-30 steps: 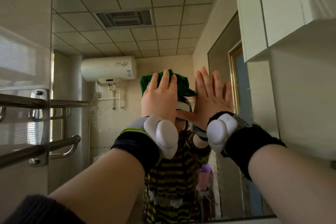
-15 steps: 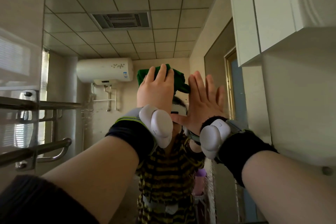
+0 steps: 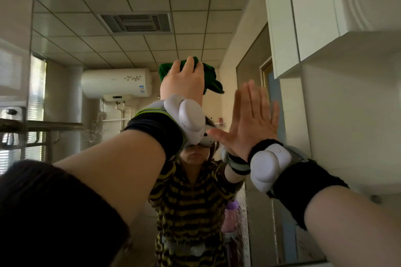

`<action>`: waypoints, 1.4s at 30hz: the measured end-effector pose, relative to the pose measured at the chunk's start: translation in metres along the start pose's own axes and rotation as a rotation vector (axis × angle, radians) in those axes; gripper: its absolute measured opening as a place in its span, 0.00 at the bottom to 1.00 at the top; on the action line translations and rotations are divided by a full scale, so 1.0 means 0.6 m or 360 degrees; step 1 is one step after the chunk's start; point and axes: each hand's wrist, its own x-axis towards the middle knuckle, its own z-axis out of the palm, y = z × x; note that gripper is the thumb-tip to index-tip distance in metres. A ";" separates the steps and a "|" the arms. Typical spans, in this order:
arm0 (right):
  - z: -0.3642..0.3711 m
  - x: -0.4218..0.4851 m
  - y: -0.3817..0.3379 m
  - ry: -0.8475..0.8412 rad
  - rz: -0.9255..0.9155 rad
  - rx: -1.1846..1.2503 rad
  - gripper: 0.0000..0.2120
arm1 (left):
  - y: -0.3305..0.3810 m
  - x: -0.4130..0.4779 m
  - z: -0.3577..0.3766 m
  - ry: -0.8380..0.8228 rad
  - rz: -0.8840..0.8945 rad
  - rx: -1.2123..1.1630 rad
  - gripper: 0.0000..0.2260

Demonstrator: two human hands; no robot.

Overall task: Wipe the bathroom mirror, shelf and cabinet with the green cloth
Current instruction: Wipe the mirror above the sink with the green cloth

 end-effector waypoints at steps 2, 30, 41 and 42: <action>0.002 -0.002 0.023 -0.0047 0.0071 -0.0022 0.55 | 0.008 0.008 -0.002 0.0005 0.0001 0.0000 0.24; -0.002 -0.011 0.026 -0.0114 0.0146 0.0043 0.57 | 0.076 -0.075 0.048 -0.0018 0.0107 -0.0045 0.24; -0.001 -0.013 0.063 -0.0054 0.0064 -0.0036 0.54 | 0.098 -0.027 0.039 0.0030 0.0046 -0.0042 0.23; -0.002 -0.016 0.071 -0.0041 0.0086 -0.0046 0.54 | 0.100 -0.023 0.039 0.0035 0.0041 -0.0030 0.23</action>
